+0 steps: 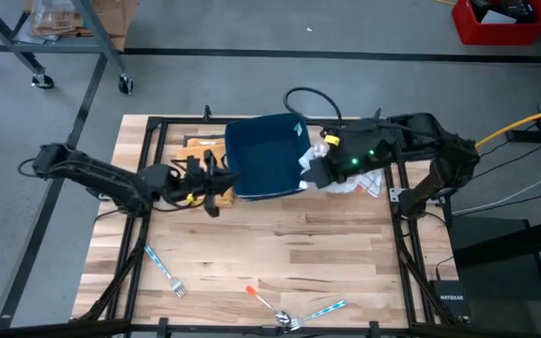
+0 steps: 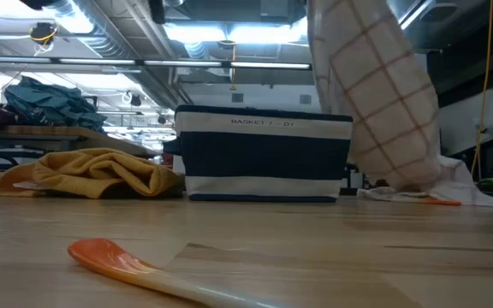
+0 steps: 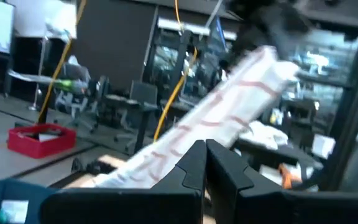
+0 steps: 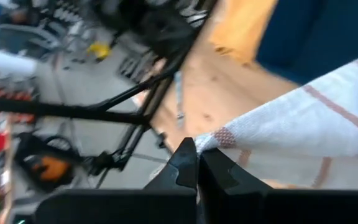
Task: Fold towel
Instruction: Fold the white pattern towel
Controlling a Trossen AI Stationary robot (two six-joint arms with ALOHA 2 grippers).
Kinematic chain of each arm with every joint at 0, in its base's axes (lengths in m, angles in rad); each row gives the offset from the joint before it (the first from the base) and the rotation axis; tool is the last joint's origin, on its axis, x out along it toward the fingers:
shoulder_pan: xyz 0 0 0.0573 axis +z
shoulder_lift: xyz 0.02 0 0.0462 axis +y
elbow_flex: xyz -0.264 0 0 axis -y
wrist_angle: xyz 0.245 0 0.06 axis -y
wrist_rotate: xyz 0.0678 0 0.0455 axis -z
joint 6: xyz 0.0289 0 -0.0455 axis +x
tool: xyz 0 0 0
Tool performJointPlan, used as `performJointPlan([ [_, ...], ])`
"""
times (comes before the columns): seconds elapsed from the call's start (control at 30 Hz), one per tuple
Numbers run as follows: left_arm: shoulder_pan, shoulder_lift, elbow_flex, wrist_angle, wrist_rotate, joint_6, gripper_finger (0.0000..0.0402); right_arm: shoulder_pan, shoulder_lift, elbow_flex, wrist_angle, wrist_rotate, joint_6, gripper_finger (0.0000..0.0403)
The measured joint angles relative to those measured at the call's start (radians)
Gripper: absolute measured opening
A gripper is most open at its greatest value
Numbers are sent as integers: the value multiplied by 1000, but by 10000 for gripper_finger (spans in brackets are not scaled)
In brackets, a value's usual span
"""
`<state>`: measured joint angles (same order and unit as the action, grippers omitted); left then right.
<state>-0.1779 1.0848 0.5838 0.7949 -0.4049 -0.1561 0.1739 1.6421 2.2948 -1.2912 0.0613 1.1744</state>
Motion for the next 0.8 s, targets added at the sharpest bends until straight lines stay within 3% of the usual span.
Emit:
performJointPlan([
  [0.33,8,205,9,152,46,-37,4,117,4,0,195,-29,0,1],
  [0.53,23,290,103,155,63,-78,4,171,4,0,207,-29,24,1],
  [0.8,36,364,239,125,70,3,4,242,15,0,242,-29,58,1],
])
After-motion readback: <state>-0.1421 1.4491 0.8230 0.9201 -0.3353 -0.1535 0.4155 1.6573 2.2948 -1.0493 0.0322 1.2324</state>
